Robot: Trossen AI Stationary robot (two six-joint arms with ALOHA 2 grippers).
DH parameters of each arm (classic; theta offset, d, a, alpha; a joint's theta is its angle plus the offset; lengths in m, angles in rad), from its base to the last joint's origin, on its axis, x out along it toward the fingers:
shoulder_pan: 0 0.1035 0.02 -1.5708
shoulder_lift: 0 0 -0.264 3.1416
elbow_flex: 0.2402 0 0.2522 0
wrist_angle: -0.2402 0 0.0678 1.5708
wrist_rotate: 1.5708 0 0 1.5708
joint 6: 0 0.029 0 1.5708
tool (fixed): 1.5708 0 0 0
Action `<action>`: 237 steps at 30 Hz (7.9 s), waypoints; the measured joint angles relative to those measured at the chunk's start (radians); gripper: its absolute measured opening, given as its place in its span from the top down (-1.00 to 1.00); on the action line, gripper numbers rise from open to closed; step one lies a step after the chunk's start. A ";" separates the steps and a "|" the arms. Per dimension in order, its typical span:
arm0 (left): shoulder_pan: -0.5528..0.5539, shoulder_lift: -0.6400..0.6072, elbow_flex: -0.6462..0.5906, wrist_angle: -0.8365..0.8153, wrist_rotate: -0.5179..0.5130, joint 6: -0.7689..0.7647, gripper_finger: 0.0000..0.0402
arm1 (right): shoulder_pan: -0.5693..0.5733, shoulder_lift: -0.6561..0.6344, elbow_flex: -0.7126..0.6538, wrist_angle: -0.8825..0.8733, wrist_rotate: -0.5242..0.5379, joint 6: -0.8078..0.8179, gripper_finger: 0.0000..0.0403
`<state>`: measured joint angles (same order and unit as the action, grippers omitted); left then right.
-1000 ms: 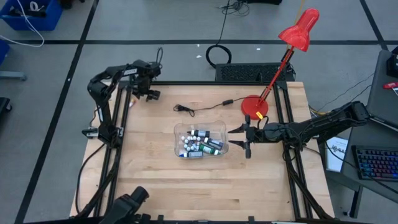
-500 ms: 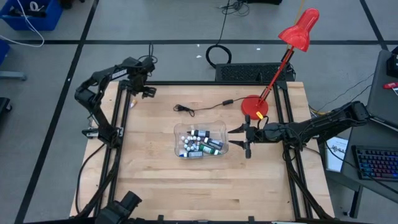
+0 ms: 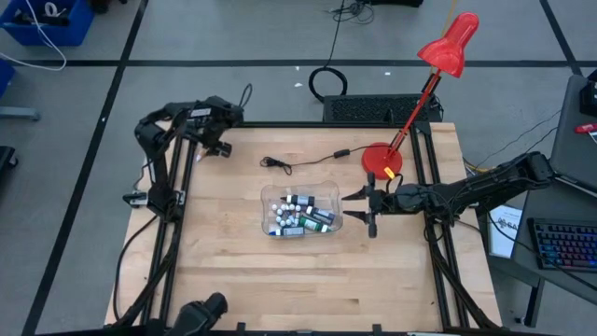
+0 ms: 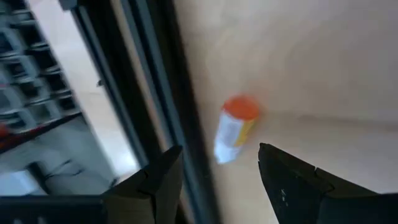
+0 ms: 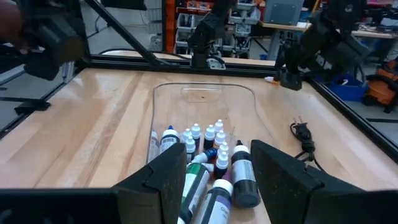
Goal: Pick & Place food coloring
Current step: Put the small orange food coloring bottle into the transparent bin
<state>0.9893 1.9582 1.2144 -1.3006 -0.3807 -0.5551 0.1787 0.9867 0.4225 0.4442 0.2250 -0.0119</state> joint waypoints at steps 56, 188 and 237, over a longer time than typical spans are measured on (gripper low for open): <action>0.045 0.234 0.170 -0.219 -0.063 -0.160 0.99 | 0.092 0.000 0.000 0.016 -0.071 0.037 0.15; -0.140 -0.228 -0.328 0.426 0.328 -0.049 0.07 | 0.196 0.000 0.000 0.060 -0.070 0.053 0.15; -1.118 -0.432 -0.123 0.853 0.084 0.501 0.72 | -0.090 0.507 0.273 0.324 -0.100 -0.098 0.15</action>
<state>-0.1284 1.5266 1.0914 -0.4477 -0.2968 -0.0538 0.0888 1.4940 0.6956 0.7682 0.1254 -0.1103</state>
